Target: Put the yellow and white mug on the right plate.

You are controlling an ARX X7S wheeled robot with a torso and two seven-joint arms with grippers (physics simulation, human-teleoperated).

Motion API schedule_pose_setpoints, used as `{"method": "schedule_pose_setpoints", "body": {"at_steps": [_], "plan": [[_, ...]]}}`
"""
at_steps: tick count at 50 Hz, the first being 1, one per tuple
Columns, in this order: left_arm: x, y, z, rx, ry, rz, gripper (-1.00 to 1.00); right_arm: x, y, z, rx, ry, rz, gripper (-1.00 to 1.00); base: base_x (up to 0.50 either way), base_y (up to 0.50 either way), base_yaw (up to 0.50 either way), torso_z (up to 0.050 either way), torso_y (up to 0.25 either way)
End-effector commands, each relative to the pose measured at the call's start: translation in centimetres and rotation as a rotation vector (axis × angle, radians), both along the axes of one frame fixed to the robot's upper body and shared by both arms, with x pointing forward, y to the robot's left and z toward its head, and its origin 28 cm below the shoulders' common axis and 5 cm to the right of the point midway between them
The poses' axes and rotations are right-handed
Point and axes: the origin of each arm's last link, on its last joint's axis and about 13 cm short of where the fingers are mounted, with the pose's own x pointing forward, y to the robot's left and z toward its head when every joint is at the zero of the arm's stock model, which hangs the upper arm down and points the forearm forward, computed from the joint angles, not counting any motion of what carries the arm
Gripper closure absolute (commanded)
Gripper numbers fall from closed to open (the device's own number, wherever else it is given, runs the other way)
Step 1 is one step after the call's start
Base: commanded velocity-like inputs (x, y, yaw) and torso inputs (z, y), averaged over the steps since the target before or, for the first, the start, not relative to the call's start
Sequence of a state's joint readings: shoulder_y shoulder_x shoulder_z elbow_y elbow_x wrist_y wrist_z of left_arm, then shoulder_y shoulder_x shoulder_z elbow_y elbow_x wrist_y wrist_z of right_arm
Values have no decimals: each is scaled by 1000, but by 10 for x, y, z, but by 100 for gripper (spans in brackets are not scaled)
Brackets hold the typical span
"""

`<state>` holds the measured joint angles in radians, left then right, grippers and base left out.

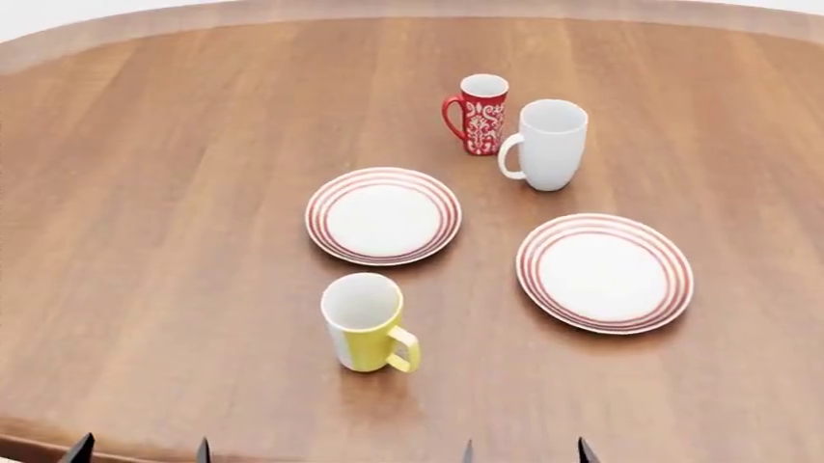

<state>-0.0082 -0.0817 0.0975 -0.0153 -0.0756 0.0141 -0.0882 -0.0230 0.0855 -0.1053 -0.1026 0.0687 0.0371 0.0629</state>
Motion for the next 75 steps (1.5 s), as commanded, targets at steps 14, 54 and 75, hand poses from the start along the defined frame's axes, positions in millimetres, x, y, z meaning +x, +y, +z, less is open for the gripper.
{"method": "schedule_pose_setpoints", "body": {"at_steps": [14, 54, 75], "plan": [[0, 0, -1, 8, -3, 2, -100, 2, 1, -1, -66, 26, -28, -100, 6, 0, 0, 0, 0], [-2, -2, 1, 7, -3, -22, -100, 0, 0, 4, -73, -14, -8, -100, 489, 9, 0, 0, 0], [-2, 0, 2, 8, 1, -20, -100, 1, -3, 10, -115, -9, 51, -100, 0, 0, 0, 0, 0]]}}
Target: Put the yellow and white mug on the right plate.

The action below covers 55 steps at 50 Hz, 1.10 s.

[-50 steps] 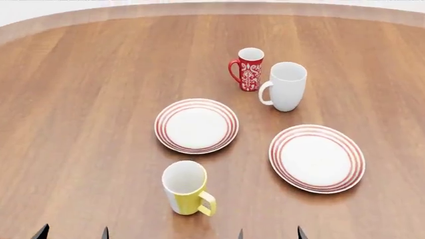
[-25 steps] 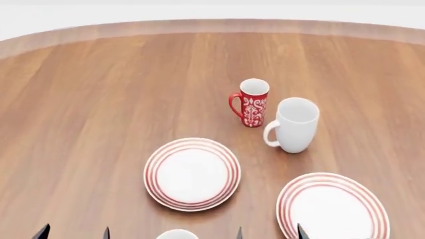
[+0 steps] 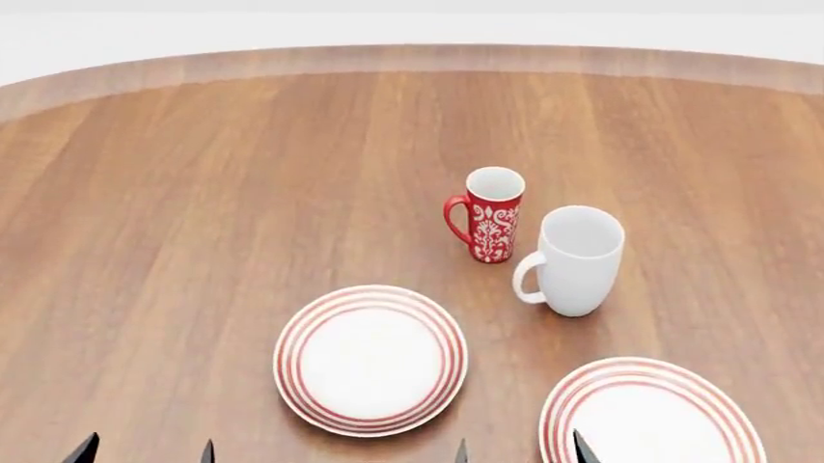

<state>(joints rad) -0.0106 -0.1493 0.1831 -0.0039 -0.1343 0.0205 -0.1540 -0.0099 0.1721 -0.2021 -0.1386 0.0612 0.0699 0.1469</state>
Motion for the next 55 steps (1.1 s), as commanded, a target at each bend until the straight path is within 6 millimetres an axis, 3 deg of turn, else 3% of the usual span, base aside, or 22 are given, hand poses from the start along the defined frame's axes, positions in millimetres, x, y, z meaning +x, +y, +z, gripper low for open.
{"method": "schedule_pose_setpoints", "body": {"at_steps": [1, 12, 19, 28, 48, 55], "plan": [[0, 2, 1, 1, 3, 1, -100, 1, -3, 6, -26, 7, 46, -100, 0, 0, 0, 0, 0], [0, 2, 2, -4, 1, 5, -100, 5, -24, 20, 14, 108, 263, -100, 0, 0, 0, 0, 0], [2, 5, 4, -5, 0, 18, -100, 8, -39, 39, 75, 163, 390, -100, 0, 0, 0, 0, 0], [1, 5, 5, -2, 2, 20, -100, -12, -59, 49, -11, 229, 561, -100, 0, 0, 0, 0, 0], [0, 4, 4, 2, 1, 15, -100, -53, -59, 46, -80, 296, 839, -100, 0, 0, 0, 0, 0], [0, 4, 4, 2, 3, 14, -100, -58, -58, 39, -93, 322, 872, -100, 0, 0, 0, 0, 0]]}}
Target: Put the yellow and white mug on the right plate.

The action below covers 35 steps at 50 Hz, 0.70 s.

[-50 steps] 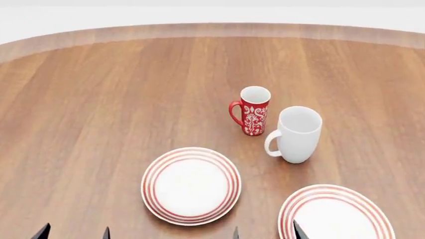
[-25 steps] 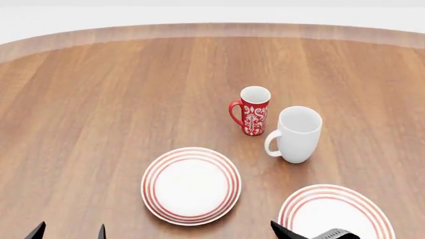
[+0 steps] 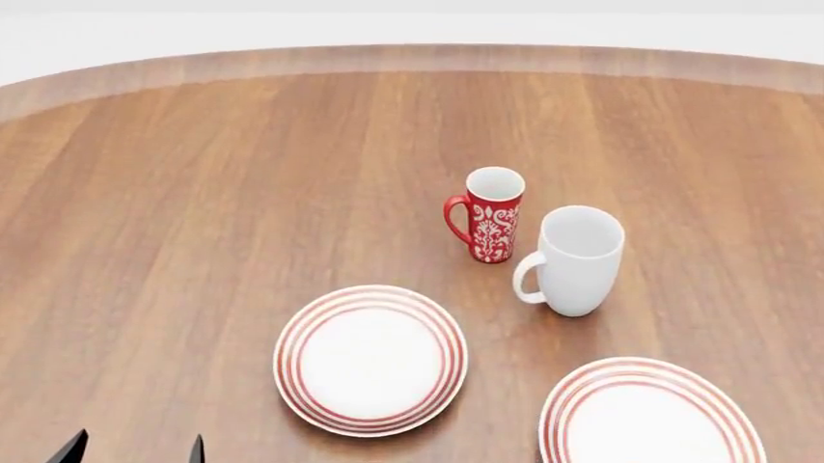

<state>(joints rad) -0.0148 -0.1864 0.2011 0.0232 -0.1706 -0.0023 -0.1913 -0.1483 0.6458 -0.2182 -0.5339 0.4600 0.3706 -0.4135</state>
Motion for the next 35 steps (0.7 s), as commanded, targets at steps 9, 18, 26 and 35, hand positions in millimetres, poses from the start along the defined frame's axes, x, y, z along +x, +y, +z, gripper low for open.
{"method": "schedule_pose_setpoints", "body": {"at_steps": [9, 18, 26, 35], "plan": [[0, -1, 0, 2, 2, -4, -100, -11, -3, -10, -38, 48, 79, -100, 0, 0, 0, 0, 0], [0, -1, -1, 4, 2, -6, -100, -5, -8, -14, -37, 54, 46, -100, 0, 0, 0, 0, 0], [0, -1, -1, 5, 2, -6, -100, 2, -13, -13, -30, 56, 17, -100, 0, 0, 0, 0, 0], [0, -1, -1, 6, 4, -10, -100, 20, -16, -21, -50, 73, 2, -100, 0, 0, 0, 0, 0]]}}
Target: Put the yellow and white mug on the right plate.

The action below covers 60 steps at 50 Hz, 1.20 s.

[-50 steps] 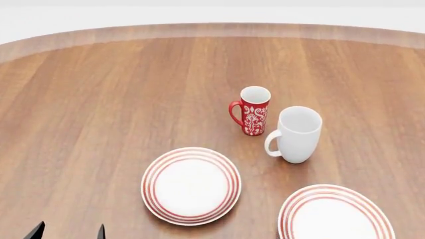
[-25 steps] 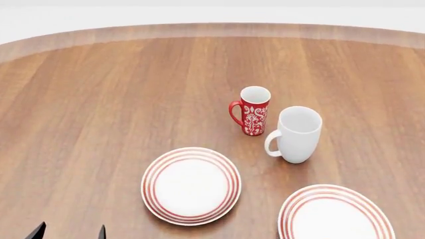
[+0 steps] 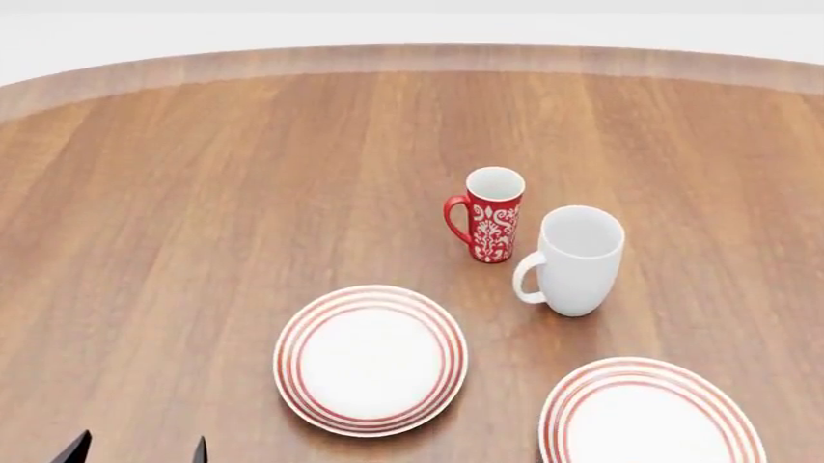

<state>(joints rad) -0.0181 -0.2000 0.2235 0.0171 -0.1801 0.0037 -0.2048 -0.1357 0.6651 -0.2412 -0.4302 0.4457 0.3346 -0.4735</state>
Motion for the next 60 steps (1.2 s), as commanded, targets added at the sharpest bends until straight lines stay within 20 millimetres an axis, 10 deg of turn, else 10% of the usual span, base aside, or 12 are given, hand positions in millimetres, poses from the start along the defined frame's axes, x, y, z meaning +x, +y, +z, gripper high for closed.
{"method": "schedule_pose_setpoints", "body": {"at_steps": [1, 60], "plan": [[1, 0, 0, 2, 1, -2, -100, 16, -4, -7, -13, 16, -23, -100, 0, 0, 0, 0, 0], [0, 0, -2, 3, 5, -5, -100, 56, 12, -60, -55, 113, 1, -100, 0, 0, 0, 0, 0]]}}
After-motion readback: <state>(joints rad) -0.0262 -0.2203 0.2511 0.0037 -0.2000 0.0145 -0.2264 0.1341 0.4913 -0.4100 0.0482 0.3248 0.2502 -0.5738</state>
